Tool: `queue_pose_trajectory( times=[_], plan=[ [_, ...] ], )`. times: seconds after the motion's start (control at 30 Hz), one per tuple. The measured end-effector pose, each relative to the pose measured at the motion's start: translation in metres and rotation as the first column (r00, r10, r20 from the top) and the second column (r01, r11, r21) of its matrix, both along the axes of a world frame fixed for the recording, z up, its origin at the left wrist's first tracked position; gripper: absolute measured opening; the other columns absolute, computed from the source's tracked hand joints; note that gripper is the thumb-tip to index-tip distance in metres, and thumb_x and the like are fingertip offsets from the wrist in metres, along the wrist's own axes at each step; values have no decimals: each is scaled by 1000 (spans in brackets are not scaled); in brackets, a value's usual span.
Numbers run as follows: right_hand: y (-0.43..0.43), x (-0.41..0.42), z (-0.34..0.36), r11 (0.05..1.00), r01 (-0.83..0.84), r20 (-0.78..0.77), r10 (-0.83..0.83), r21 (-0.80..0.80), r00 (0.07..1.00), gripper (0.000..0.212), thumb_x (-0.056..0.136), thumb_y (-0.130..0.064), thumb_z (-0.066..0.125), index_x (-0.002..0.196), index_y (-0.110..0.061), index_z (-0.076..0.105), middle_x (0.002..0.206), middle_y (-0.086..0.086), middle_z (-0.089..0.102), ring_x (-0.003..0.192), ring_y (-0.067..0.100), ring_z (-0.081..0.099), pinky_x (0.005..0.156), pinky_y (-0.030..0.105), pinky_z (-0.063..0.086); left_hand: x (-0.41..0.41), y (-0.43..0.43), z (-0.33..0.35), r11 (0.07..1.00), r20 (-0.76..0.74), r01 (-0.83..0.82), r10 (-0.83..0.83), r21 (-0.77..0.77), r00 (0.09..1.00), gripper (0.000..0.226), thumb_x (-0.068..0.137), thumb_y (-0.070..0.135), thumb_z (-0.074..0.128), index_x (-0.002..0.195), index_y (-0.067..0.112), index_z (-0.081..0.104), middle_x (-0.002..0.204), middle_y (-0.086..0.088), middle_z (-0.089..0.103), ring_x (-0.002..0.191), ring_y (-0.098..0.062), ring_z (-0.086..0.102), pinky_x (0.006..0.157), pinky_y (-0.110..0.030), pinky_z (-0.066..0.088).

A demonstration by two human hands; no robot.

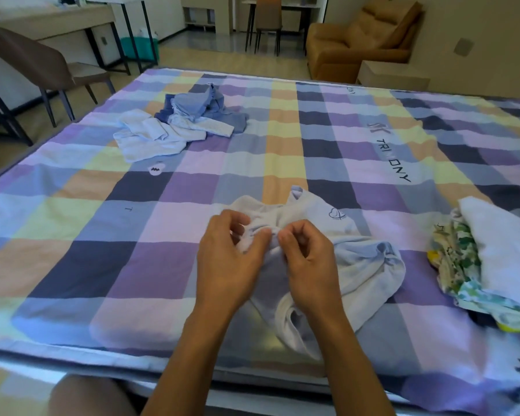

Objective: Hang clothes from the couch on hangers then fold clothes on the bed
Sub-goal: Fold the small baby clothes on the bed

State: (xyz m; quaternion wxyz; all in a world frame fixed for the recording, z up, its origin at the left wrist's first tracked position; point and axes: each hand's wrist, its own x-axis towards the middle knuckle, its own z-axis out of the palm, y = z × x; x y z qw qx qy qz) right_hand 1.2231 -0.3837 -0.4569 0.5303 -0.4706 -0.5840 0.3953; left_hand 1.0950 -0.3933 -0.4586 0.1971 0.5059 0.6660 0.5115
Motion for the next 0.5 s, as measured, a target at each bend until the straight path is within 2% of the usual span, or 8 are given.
queue_pose_trajectory(
  times=[0.13, 0.2, 0.27, 0.3, 0.33, 0.4, 0.47, 0.5],
  plan=[
    [-12, 0, -7, 991, 127, -101, -122, 44, 987, 17, 101, -20, 59, 85, -13, 58, 73, -9, 60, 71, 3, 57, 67, 18, 48, 2, -6, -7, 992, -88, 62, -72, -113, 994, 24, 89, 46, 71, 89, 24, 61, 84, 6, 66, 76, -13, 63, 67, -26, 53],
    [-15, 1, -10, 983, 177, -134, -168, 56, 977, 13, 99, -16, 60, 87, -15, 58, 76, -9, 64, 74, 6, 63, 69, 19, 51, 2, -10, -15, 981, -130, 76, -100, -181, 986, 20, 88, 39, 73, 90, 23, 62, 85, 5, 66, 76, -13, 63, 71, -32, 58],
    [-16, 3, -10, 979, 172, -101, -162, 105, 982, 16, 100, -4, 58, 89, -15, 56, 81, -6, 65, 79, 9, 65, 72, 19, 52, 1, -14, -22, 983, -121, 63, -85, -174, 989, 16, 85, 29, 75, 88, 23, 60, 86, 6, 65, 77, -12, 63, 73, -38, 60],
    [-17, 5, -7, 974, 149, -37, -145, 172, 989, 22, 98, 5, 53, 87, -14, 55, 83, -4, 62, 81, 10, 63, 73, 18, 49, 1, -15, -24, 988, -95, 52, -67, -147, 993, 18, 84, 26, 75, 89, 24, 59, 88, 5, 64, 78, -13, 64, 73, -38, 60],
    [-17, 8, -4, 963, 100, 47, -115, 249, 992, 26, 93, 11, 47, 84, -13, 54, 86, -2, 59, 83, 9, 60, 75, 16, 46, 2, -16, -24, 992, -62, 47, -55, -118, 997, 20, 83, 23, 77, 91, 24, 58, 90, 5, 64, 79, -12, 64, 72, -35, 60],
    [-18, 10, 2, 940, -46, 199, -23, 337, 980, 22, 89, -1, 43, 79, -13, 59, 98, -1, 54, 90, 5, 56, 79, 10, 42, 4, -17, -18, 996, 7, 52, -52, -68, 999, 23, 85, 25, 80, 91, 26, 58, 89, 9, 65, 79, -9, 65, 67, -18, 56],
    [-19, 12, 6, 953, -144, 266, 71, 267, 961, 24, 93, -20, 44, 85, -13, 66, 109, -4, 53, 100, 7, 59, 84, 8, 43, 9, -17, -8, 997, 72, 69, -67, -36, 995, 24, 85, 28, 81, 91, 28, 57, 87, 13, 66, 78, -7, 67, 66, -9, 53],
    [-19, 12, 8, 959, -175, 296, 104, 222, 950, 22, 94, -25, 48, 90, -14, 67, 111, -7, 54, 103, 9, 59, 86, 10, 44, 10, -17, -4, 996, 101, 85, -83, -9, 991, 25, 85, 26, 81, 92, 27, 57, 87, 12, 67, 80, -6, 68, 67, -9, 53]
  ],
)
